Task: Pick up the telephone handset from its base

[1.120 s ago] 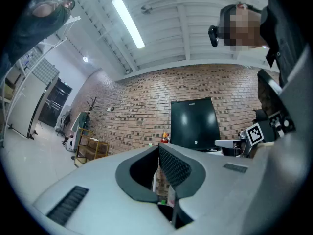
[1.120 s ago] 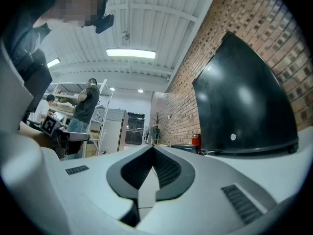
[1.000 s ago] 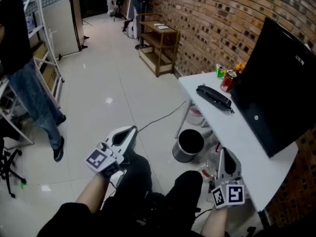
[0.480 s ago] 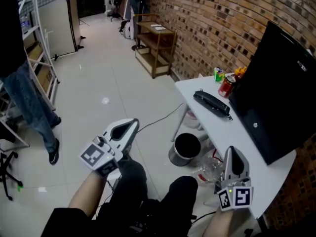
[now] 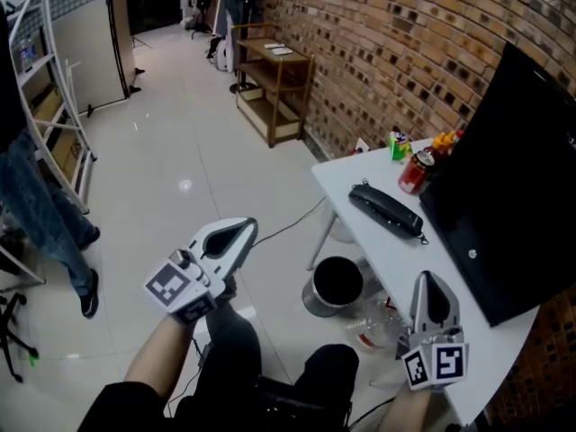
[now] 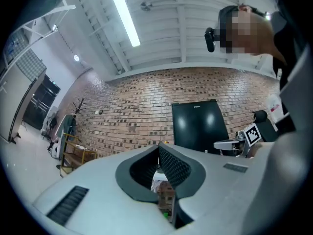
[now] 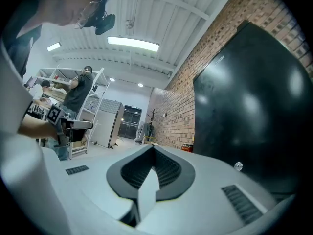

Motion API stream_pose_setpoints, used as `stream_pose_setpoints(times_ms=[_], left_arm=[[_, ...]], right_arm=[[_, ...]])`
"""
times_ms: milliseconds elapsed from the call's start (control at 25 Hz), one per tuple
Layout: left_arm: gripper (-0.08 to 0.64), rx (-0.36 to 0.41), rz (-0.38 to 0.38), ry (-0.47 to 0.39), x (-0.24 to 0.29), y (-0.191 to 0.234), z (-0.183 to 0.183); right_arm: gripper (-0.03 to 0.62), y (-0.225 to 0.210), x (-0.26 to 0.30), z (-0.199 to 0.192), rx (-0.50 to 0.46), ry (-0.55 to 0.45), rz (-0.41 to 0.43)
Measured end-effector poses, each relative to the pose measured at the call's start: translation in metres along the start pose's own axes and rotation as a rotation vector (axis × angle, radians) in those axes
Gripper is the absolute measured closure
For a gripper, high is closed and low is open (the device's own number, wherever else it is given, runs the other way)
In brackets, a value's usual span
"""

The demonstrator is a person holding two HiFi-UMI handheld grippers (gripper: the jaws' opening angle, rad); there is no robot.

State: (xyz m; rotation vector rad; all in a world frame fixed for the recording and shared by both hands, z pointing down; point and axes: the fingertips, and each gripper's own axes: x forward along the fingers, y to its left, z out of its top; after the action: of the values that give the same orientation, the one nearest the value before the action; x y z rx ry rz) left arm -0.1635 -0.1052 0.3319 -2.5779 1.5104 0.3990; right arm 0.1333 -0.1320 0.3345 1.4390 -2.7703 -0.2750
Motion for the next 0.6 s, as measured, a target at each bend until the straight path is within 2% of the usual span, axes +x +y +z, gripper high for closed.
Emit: stream_pose_setpoints(times_ms=[280, 600], left_arm=[[0.552, -0.022, -0.063, 0.011, 0.043, 0.018, -0.018], [0.552, -0.047, -0.159, 0.001, 0.095, 0.008, -0.021]], right_arm=[[0.581, -0.006, 0.030, -0.008, -0.006, 0.031, 0.005], [0.581, -0.030, 0.030, -0.006, 0.002, 0.047, -0.035]])
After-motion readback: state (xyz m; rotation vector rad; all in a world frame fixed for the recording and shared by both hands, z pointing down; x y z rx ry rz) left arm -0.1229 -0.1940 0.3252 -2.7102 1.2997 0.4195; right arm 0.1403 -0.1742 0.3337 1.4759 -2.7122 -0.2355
